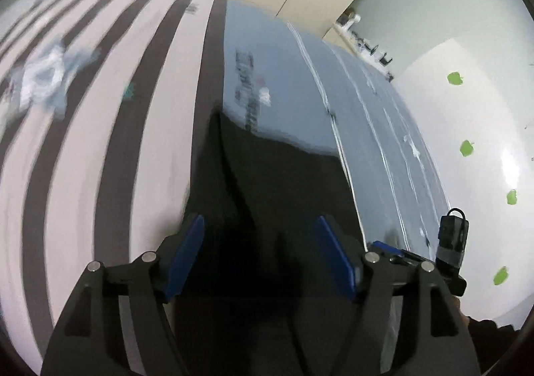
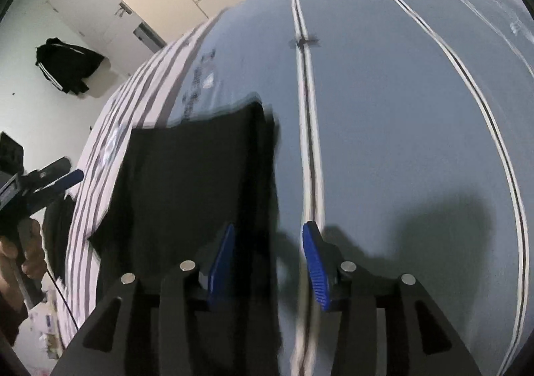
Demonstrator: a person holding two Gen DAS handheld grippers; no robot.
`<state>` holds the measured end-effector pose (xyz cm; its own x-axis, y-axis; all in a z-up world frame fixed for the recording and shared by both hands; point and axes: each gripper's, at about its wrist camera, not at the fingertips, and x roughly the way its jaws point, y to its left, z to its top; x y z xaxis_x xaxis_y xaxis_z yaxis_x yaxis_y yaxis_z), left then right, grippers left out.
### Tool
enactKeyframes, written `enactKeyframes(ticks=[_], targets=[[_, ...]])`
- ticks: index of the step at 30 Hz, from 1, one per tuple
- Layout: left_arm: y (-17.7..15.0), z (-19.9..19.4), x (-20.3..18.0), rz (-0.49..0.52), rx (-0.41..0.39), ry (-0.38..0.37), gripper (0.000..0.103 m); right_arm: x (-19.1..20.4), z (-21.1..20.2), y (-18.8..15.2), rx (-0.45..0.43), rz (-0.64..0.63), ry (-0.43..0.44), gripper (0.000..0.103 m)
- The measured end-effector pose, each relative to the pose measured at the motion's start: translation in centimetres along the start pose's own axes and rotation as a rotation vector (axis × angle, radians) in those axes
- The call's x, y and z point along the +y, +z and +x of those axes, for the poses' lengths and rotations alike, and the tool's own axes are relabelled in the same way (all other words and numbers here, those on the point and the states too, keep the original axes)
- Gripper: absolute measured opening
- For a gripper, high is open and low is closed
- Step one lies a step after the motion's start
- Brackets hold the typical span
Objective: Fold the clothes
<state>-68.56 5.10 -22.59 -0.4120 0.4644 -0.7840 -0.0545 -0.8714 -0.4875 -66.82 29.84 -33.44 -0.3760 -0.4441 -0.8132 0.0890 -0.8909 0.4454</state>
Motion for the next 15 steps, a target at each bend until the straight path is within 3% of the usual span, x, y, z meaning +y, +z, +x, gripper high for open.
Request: enactKeyframes(ticks=[3,6,9,15], targets=[[-3.8,1.0,-0.2,-0.008,0.061,-0.016,0.068,-0.6,-2.1,-5.4,0.046,0.016,0.024,0.041],[-5.3,2.6,0.3,-0.049,0.084,-0.010,0.068,-0.8,-3.7,-9.8,0.081,0.043,0.049,0.051],[-4.6,3.6,1.0,-0.088,0.062,0.004,0.068,-0.8,-5.5,-13.2,0.100,0.066,0.059,0.055],[-1.2,5.7,0.7,-0.090,0.045,0.005,0.068,0.3,-6.5,-16.2,0.154,0.066,0.077,0.057]])
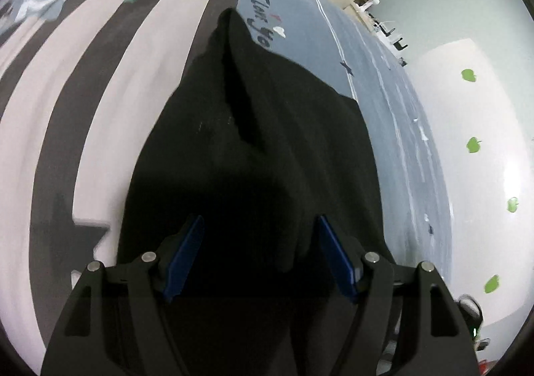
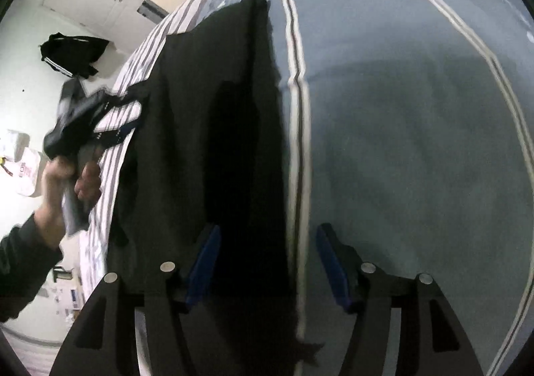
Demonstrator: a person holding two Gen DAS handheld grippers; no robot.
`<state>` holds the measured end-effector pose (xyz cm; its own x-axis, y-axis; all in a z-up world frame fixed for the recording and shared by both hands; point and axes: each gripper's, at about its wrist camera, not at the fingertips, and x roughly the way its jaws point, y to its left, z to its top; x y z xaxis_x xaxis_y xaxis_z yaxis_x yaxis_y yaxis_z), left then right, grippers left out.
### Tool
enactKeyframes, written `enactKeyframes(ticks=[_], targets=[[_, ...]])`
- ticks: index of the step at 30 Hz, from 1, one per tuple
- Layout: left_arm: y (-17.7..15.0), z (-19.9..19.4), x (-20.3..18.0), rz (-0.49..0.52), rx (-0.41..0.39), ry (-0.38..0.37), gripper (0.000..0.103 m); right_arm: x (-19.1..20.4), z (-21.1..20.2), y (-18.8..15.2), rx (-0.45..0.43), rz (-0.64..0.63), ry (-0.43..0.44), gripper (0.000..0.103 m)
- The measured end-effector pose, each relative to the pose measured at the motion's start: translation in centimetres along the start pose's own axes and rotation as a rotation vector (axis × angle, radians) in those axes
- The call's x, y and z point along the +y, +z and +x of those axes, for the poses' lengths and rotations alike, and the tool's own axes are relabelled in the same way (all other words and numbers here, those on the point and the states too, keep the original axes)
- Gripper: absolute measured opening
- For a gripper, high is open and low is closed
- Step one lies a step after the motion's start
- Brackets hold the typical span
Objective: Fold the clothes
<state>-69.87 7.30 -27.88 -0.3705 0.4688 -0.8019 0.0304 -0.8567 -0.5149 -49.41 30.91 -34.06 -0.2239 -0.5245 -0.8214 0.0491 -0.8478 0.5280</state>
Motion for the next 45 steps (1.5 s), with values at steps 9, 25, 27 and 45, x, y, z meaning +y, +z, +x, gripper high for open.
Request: enactKeyframes(ticks=[9,25,27,45], targets=[[2.5,2.1,-2.7,0.286,-0.057,0.217,0.011,3.6,1.4,-1.5,0.045,-0.191,-0.117,0.008],[2.4,-3.5,1.2,0.102,-0.046,0.240,0.066,5.3,1.3,-4.1,-0.012,-0.047,-0.183,0.017],[-0.2,-5.6,1.2,0.100,-0.064,0.227,0.069,4.0,0.7,-4.7,-0.010,-0.023,-0.181,0.034],[-27.3,-12.7,3.0,0.126,0.117,0.316,0.068,1.6,0.0,-9.6,0.106,-0.074,-0.022,0.008]])
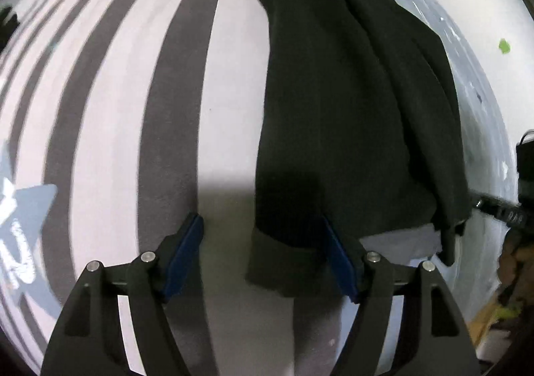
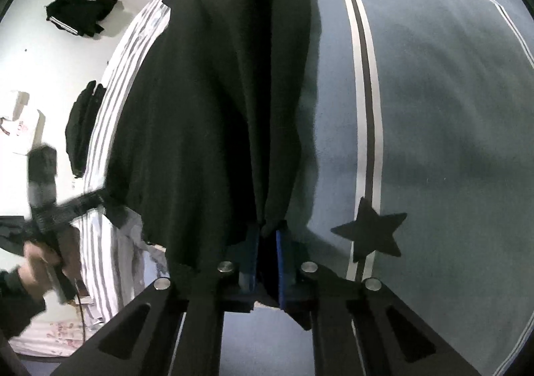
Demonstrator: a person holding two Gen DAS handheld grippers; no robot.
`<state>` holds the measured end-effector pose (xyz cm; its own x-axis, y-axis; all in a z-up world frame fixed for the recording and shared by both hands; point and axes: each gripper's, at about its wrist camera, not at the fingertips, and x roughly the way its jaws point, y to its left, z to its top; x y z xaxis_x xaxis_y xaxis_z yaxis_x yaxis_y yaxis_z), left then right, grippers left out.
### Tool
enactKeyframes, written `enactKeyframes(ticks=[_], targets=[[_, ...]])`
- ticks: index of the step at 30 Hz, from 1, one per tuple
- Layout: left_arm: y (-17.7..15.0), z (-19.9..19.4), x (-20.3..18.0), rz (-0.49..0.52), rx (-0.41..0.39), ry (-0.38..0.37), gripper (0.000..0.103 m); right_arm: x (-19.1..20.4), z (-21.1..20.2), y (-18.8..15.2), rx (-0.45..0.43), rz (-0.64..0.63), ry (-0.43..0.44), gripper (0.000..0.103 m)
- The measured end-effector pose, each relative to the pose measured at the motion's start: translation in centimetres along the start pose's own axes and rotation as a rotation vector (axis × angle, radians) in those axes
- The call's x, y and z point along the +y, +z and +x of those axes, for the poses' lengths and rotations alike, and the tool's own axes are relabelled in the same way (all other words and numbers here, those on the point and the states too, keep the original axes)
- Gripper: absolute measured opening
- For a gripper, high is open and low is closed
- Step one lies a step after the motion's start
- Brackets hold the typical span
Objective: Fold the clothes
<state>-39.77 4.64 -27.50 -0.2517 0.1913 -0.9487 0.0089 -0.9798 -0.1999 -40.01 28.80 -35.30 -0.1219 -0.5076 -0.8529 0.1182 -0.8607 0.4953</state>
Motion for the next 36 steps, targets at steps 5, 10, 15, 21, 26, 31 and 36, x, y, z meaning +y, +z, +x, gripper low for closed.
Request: enactKeyframes(ticks=[5,10,15,21,26,31,36], targets=[[0.1,-4.1,-3.9,0.040,-0.113,-0.187,0.068,-1.0,-1.7,-1.1,-0.035,0.050,-0.008,0.012],[-0.4,-2.0,-8.5,0.042,-0.041,-0.330,0.068,-1.0,-2.6,-0.9,-0.080,0.096,-0.044,0.033],[1.1,0.9,-12.1,0.047,-0.022,-0.412,0.068,1.0,-2.7,-0.6,-0.100,0.070,-0.006,0.041],[1.2,4.3,-13.4,0.040,0.048,-0.380,0.068,2.1,-1.1,0.1,-0.054,0.061,0.018,0.044],[1.5,4.7,-12.8,-0.035,0.058,-0.429,0.068,1.6,0.9,0.7,-0.018,0.069,0.016,0.041],[1.2,3.6,-11.9,-0.043,0.029,-0.457,0.067,2.5,0.8,0.4,-0.006,0.009,0.048,0.010],[0.7,2.1,-7.8,-0.207,0.029,-0.450,0.068,2.0,-0.8,0.5,-0.040,0.064,0.114,0.009]])
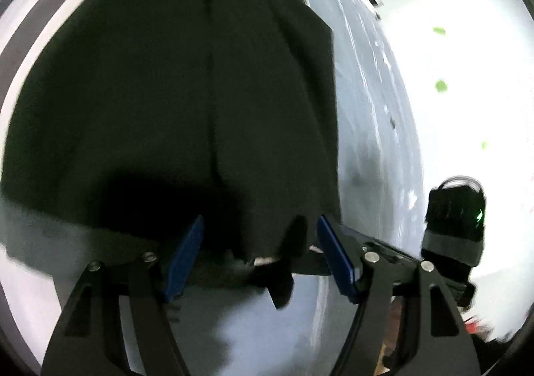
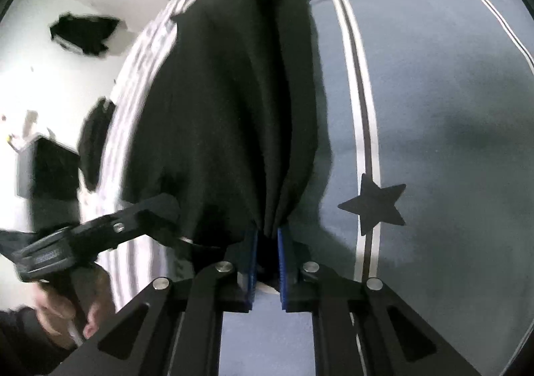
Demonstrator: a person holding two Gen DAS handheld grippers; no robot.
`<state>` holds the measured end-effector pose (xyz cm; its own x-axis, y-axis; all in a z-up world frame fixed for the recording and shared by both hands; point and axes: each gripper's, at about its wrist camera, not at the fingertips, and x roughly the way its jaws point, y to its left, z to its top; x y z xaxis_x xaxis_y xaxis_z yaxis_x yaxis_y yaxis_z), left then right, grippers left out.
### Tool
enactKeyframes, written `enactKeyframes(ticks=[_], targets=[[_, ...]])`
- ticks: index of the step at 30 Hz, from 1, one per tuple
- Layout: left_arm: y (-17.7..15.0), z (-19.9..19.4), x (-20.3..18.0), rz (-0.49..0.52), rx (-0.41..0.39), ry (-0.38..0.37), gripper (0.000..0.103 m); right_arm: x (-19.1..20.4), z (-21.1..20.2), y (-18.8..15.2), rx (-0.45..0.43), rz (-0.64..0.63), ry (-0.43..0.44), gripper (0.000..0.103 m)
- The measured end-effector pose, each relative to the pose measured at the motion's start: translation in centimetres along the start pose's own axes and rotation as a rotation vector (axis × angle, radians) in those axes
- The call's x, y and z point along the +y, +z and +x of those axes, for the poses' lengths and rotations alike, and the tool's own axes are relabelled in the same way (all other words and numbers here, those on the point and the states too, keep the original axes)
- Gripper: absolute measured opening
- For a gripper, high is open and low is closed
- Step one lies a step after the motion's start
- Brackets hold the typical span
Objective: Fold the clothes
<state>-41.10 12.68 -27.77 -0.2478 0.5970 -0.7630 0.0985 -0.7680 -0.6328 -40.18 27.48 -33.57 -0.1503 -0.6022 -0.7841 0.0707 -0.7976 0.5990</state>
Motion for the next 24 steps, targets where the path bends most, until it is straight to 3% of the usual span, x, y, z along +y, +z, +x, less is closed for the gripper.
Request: enactKeyframes(ticks=[6,9,11,14,15,17,18,24], targets=[[0.2,1.8,-1.1,0.020,0.042,-0.007,0.074,1.4,-1.7,0.4,-0.042,0.070,0.172,0.009],[0.7,3.1,-1.6,-0.019,0.066,-0.077,0.072,1.9,-1.8,0.6,-0.037,0.072,0.184,0.009],[0.7,3.8,-1.7,-0.024,0.061,-0.104,0.072,1.7,-1.6,0.6,-0.071,0.080,0.146,0.009],[0.7,4.6,-2.0,0.011,0.056,-0.108,0.072,1.3,-1.5,0.7,-0.081,0.094,0.132,0.009],[0.7,4.8,-2.3,0.038,0.052,-0.085,0.069,1.2,-1.5,0.7,-0.081,0.093,0.122,0.009],[0.4,5.3,-3.2,0.116,0.032,-0.001,0.034,0.9,-1.8,0.3,-0.069,0.071,0.082,0.009],[0.3,5.7,-3.8,0.151,0.022,0.034,0.011,0.8,-1.9,0.2,-0.063,0.059,0.062,0.009],[-0.1,5.2,-4.4,0.225,-0.025,0.088,0.009,0.2,-2.4,-0.7,-0.038,0.012,-0.016,0.009]])
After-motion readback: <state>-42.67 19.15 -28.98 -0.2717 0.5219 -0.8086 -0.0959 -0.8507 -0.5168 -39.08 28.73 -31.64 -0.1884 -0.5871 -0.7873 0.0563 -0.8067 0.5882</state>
